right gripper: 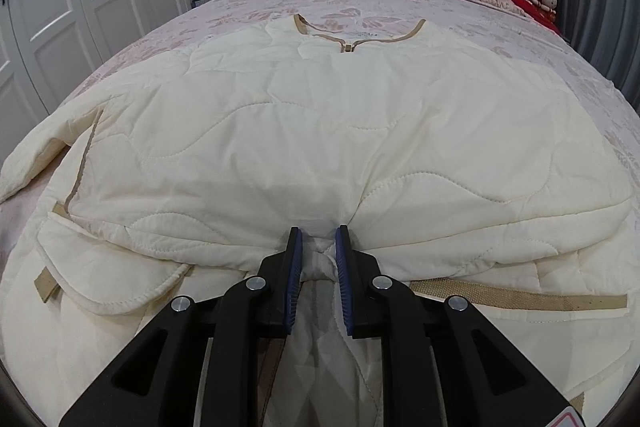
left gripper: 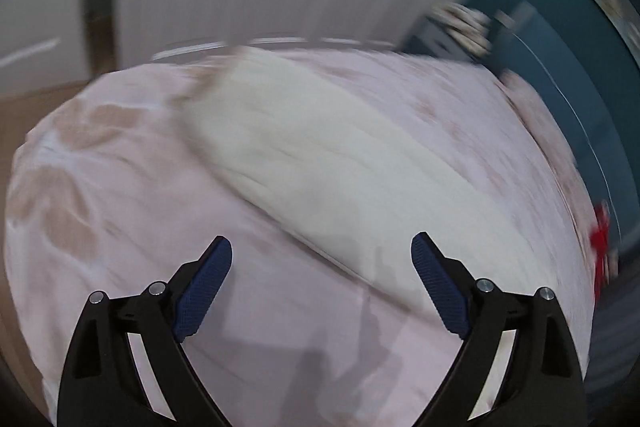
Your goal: Fold large clothes
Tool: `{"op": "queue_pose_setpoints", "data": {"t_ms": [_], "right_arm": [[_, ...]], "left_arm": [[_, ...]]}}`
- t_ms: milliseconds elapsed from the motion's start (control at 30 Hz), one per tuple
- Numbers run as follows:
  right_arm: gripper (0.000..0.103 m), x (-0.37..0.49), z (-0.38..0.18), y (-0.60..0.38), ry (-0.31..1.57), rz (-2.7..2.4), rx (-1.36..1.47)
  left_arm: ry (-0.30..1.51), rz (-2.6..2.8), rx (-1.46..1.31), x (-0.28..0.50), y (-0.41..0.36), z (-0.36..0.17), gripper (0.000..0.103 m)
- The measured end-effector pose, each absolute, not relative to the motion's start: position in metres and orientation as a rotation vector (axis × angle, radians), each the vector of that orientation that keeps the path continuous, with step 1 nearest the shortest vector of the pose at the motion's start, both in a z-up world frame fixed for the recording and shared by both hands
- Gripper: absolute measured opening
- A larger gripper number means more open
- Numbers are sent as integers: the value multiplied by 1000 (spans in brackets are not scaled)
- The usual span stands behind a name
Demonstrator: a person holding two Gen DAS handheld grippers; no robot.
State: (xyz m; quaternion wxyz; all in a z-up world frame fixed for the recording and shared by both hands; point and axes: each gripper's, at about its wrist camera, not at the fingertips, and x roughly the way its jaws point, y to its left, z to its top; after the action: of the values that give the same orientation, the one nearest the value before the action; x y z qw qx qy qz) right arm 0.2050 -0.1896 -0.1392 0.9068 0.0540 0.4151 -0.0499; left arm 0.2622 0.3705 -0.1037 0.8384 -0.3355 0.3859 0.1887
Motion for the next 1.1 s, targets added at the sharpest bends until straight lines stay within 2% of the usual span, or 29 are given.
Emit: {"op": "queue_pose_setpoints", "data": {"t_ms": [67,167,200,233,300,467,600,700,767,800,833,933,1000,1100], "right_arm": [[15,206,-139,-187,856,-111,97],[15,206,-140,-183,854,-125,72],[15,206,-140,-182,853,-130,61],[15,206,-140,-181,853,-133,58],[15,206,-141,-182,852,-132,61],[15,205,-141,-186,847,-119,92],[15,205,-140,-188,848,-109,110],[18,202,-132,-198,854,-73,184],[38,189,-120,-210,850,-41,288],[57,178,-113,-217,831,-47,330],[67,160,-105,-226,794,-68,372],[70,108,-88,-255,730,-114,421],[71,82,-85,-277,741,-161,428],[71,65,-82,-308,755,-204,469]], "left_arm": [[817,459,-804,264,414,-121,88],[770,467,-915,266,447,-133,78],[760,473,-907,270,447,-130,63],[764,427,-896,278,445,-127,31],[801,353,-870,293,433,-120,7],[670,143,-641,322,338,-26,5],[579,-154,-490,323,200,58,5],[585,-396,-430,302,87,86,6],[627,-521,-365,281,16,87,9],[651,-559,-335,273,-13,81,13],[692,-606,-303,260,-49,66,28],[793,-651,-276,238,-97,21,58],[870,-622,-295,230,-107,-15,60],[994,-546,-429,242,-77,-53,62]]}}
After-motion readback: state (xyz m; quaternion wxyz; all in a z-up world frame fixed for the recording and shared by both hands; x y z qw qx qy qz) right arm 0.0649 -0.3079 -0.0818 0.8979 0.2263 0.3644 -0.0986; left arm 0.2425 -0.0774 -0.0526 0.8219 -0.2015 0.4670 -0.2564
